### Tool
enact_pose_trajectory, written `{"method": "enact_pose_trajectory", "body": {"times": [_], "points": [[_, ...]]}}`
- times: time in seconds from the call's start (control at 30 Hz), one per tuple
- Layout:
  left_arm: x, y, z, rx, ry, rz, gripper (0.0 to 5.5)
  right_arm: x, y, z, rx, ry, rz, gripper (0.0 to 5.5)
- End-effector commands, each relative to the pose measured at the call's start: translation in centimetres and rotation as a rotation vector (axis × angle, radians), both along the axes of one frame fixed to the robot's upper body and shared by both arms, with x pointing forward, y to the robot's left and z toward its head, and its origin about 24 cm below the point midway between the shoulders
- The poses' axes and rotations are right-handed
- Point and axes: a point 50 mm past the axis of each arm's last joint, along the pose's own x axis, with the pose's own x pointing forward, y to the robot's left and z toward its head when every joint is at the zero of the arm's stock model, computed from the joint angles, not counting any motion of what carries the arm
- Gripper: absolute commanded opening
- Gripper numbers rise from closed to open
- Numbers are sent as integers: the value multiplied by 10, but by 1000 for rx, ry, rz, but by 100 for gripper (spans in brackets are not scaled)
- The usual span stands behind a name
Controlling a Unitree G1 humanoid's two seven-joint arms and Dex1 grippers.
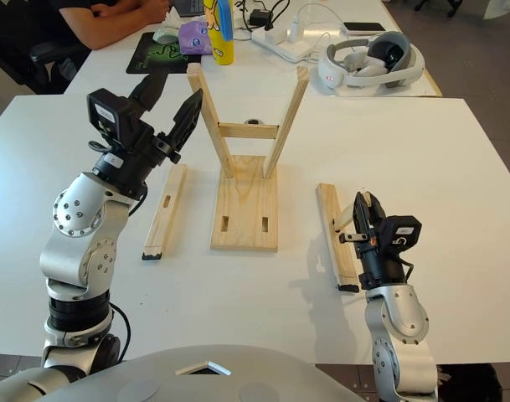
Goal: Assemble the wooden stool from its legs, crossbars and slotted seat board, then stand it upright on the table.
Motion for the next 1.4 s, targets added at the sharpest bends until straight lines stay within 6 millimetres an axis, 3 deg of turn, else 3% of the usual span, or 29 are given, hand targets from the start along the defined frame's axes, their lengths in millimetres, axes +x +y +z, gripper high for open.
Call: {"method": "enact_pose_trajectory", "body": {"times": [0.03, 0.17, 0.4, 0.73, 0.77, 0.97, 1.03, 1.17, 1.3, 1.4], "points": [[0, -1, -1, 3, 12, -3, 282, 3, 2, -30, -19, 211, 32, 43], [0, -2, -1, -4, 8, 4, 282, 10, 3, -31, -25, 217, 56, 43], [-1, -3, 0, -5, 3, 6, 282, 5, 1, -32, -21, 219, 56, 43], [0, -3, -4, 3, 9, 9, 282, 21, 0, -15, -77, 176, 59, 43], [-1, -3, -4, 5, 8, 10, 282, 24, 0, -12, -77, 166, 66, 80], [-1, -2, -6, 4, 3, 21, 282, 30, 1, -4, -78, 131, 81, 164], [-1, -3, -6, 3, 0, 19, 282, 33, 0, 3, -78, 99, 80, 202], [-3, -2, -8, 2, -2, 27, 282, 39, 0, 27, -100, 27, 130, 202], [-6, -4, -13, 28, -11, 41, 282, 43, 15, 52, -125, -35, 252, 202], [-7, -7, -15, 16, -15, 59, 282, 57, 19, 74, -98, -87, 288, 202]]}}
